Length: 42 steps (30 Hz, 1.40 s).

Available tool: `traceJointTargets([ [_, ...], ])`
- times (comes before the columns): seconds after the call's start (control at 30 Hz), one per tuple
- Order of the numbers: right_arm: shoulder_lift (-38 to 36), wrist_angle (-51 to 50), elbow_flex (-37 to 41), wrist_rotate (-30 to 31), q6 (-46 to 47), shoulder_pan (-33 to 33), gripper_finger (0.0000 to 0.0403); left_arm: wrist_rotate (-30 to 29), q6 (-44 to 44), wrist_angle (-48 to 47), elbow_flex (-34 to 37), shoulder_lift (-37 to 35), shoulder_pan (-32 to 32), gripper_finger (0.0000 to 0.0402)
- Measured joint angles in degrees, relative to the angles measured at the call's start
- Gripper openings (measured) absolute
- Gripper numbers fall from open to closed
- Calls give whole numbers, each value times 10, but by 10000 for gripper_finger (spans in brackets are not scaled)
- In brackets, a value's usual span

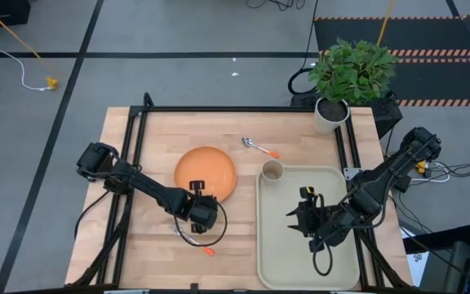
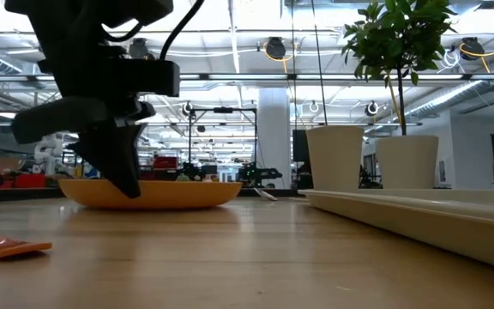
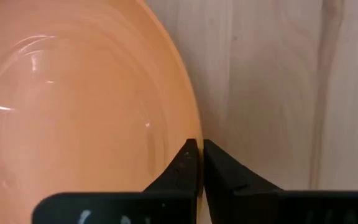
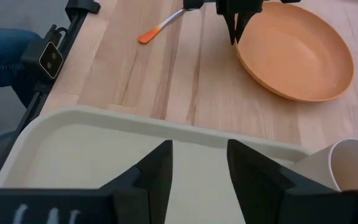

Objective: Pick and place plate/cup/fork/spoon on tray
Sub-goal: Put the orange plate on the bottom left of the light brown cup

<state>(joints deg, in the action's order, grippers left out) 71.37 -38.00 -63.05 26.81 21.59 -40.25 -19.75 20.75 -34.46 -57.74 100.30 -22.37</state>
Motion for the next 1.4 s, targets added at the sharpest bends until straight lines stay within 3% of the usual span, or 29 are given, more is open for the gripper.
traceJointTargets([
  [0.2,0,-3,0,0,-14,0,146,-42,7,-35,-13,-33,-28,6],
  [0.43,0,-17,0,0,-4,0,146,-144,-32,-107,-126,-37,-77,6],
  [0.6,-2,-38,0,0,33,-7,146,-221,-118,-89,-196,-37,-108,6],
  [0.73,-19,-45,0,2,67,-28,139,-245,-246,3,-217,-27,-121,6],
  [0.87,-47,-37,0,44,96,-68,123,-245,-369,106,-220,-11,-113,6],
  [0.97,-66,-28,-1,95,106,-108,109,-212,-421,157,-220,2,-96,6],
  [1.2,-81,-20,-29,203,90,-178,70,-127,-459,198,-234,54,-55,6],
  [1.4,-78,-15,-50,249,43,-200,39,-59,-495,208,-335,141,-44,6],
])
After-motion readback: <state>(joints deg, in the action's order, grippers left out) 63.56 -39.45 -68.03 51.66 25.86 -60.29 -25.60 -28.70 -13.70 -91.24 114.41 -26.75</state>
